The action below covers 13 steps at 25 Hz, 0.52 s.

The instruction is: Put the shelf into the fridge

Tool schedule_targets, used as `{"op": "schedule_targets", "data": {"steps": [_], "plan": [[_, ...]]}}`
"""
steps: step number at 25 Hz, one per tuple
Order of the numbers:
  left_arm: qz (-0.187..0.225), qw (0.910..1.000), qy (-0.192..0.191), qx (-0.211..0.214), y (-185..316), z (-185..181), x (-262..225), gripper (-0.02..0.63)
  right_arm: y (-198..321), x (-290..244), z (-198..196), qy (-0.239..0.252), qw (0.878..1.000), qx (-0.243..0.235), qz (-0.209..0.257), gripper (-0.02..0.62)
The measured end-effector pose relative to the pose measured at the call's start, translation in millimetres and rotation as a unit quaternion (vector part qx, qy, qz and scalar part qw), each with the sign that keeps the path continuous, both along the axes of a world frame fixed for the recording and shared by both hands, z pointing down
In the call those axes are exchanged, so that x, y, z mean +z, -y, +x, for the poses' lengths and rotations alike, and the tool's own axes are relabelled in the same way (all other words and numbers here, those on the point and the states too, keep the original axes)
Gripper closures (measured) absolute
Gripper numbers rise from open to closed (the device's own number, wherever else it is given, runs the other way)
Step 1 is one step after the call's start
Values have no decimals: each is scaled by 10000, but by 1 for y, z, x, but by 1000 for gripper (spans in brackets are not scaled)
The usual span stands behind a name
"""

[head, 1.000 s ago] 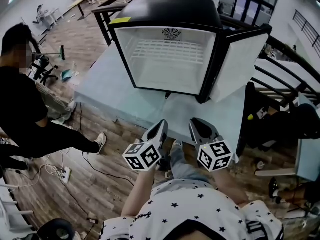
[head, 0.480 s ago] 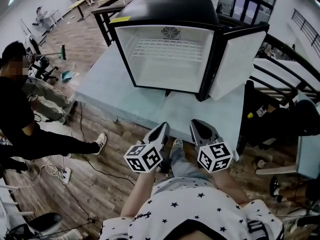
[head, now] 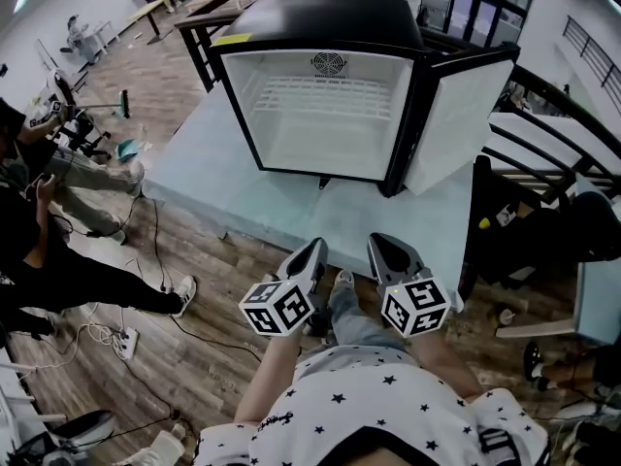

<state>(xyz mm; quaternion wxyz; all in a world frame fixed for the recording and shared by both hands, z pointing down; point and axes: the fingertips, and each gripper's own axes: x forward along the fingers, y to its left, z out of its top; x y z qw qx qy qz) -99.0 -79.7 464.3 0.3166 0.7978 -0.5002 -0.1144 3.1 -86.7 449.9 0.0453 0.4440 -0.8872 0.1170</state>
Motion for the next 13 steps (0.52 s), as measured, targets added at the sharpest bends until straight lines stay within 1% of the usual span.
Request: {"op": "schedule_targets", "data": {"steps": [13], "plan": [[-31, 10000, -29, -21, 3, -4, 1, 601, 4, 0, -5, -7, 10000, -5, -1, 575]]}}
